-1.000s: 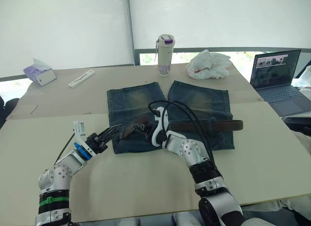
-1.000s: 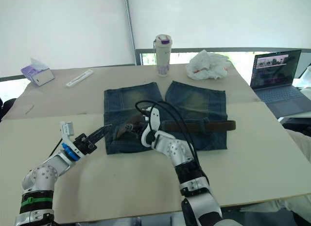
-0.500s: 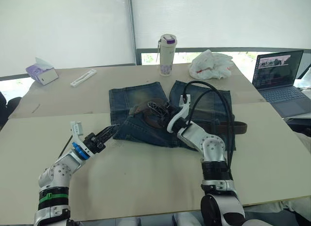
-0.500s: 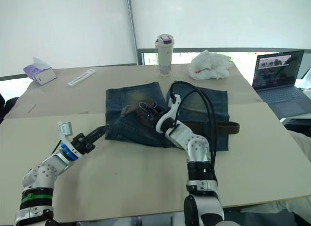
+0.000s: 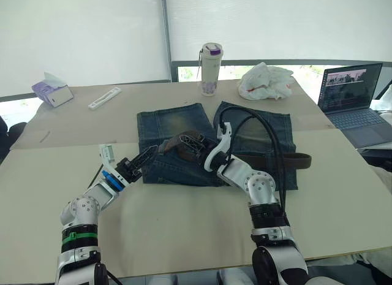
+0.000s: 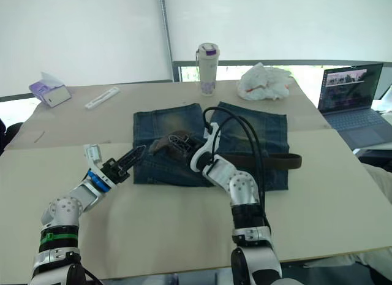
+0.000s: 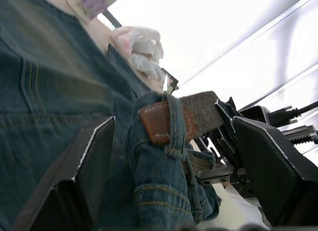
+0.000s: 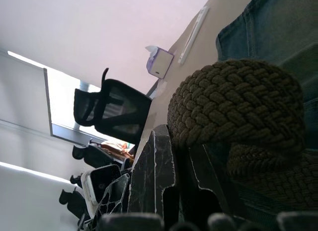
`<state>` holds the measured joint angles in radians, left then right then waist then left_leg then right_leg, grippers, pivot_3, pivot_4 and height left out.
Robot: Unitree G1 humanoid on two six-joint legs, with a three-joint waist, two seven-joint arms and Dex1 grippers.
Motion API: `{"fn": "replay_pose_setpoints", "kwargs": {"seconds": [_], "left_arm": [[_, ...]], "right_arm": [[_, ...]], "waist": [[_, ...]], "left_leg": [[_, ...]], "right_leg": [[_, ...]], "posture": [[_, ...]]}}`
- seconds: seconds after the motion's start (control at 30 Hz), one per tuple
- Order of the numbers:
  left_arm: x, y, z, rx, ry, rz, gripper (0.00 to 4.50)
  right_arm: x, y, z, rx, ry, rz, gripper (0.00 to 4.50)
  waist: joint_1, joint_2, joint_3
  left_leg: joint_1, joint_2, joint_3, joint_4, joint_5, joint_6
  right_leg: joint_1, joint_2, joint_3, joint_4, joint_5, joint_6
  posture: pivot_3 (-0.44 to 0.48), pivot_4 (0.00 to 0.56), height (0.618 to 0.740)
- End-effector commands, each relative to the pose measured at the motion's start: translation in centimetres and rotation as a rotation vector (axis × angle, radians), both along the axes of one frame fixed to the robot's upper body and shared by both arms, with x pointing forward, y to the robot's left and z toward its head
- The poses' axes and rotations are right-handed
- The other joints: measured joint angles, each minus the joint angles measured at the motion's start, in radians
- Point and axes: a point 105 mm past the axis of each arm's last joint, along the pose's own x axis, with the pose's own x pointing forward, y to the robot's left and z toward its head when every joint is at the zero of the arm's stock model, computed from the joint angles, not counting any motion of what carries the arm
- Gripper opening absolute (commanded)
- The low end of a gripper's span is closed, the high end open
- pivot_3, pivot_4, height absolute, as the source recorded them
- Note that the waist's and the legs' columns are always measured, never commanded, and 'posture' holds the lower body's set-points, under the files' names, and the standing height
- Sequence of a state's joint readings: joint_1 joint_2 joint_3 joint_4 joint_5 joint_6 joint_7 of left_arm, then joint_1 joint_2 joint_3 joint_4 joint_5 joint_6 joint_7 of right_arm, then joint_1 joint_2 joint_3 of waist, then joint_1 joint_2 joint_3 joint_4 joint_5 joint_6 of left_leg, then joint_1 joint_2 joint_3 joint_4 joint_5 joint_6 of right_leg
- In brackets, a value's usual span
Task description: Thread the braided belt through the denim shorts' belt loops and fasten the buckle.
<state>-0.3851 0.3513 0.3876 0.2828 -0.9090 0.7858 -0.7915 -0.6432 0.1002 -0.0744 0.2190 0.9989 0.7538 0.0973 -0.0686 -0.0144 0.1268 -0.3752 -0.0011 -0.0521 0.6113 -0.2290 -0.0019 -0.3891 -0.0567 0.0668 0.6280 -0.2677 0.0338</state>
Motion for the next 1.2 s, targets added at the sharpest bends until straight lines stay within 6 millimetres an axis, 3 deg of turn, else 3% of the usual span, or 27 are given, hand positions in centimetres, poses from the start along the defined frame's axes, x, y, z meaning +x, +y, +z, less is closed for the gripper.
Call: {"fn": "replay_pose_setpoints", "kwargs": {"seconds": [0.03, 0.33, 0.6, 1.0, 1.2], "left_arm": [[-0.2, 0.1, 0.4, 0.031, 0.001, 0.013, 3.97], [-0.8, 1.4, 0.2, 0.091, 0.017, 0.082, 3.97], [-1.3, 3.5, -0.1, 0.147, 0.04, 0.125, 3.97], [-1.3, 2.2, -2.4, 0.243, 0.144, 0.056, 3.97], [-1.0, 1.3, -2.9, 0.254, 0.191, 0.015, 3.97]], "right_arm": [[-1.4, 3.3, -1.2, -0.095, -0.041, 0.061, 0.0], [-1.6, 5.1, -3.5, -0.337, -0.1, 0.072, 0.0], [-1.6, 6.2, -3.8, -0.393, -0.107, 0.097, 0.0], [-1.9, 7.3, -2.2, -0.153, -0.064, 0.143, 0.0], [-2.2, 7.5, -1.8, -0.14, -0.098, 0.164, 0.0]], "waist": [[-0.001, 0.0, 0.0], [0.002, 0.0, 0.0], [0.0, 0.0, 0.0], [0.001, 0.0, 0.0], [0.0, 0.0, 0.0]], "left_leg": [[0.0, 0.0, 0.0, 0.0, 0.0, 0.0], [0.0, -0.001, 0.0, 0.0, 0.0, 0.0], [0.002, 0.0, 0.0, -0.001, 0.0, 0.0], [0.003, 0.0, 0.0, -0.001, 0.0, 0.0], [0.003, 0.0, 0.0, -0.001, 0.0, 0.0]], "right_leg": [[0.0, 0.0, 0.0, 0.0, 0.0, 0.0], [0.0, -0.001, 0.0, 0.0, 0.0, 0.0], [0.0, -0.001, 0.0, 0.001, 0.0, 0.0], [0.001, -0.002, 0.0, 0.0, 0.0, 0.0], [0.001, -0.002, 0.0, 0.001, 0.0, 0.0]], "posture": [[0.0, 0.15, 0.74], [0.0, 0.15, 0.74], [0.0, 0.15, 0.74], [0.0, 0.15, 0.74], [0.0, 0.15, 0.74]]}}
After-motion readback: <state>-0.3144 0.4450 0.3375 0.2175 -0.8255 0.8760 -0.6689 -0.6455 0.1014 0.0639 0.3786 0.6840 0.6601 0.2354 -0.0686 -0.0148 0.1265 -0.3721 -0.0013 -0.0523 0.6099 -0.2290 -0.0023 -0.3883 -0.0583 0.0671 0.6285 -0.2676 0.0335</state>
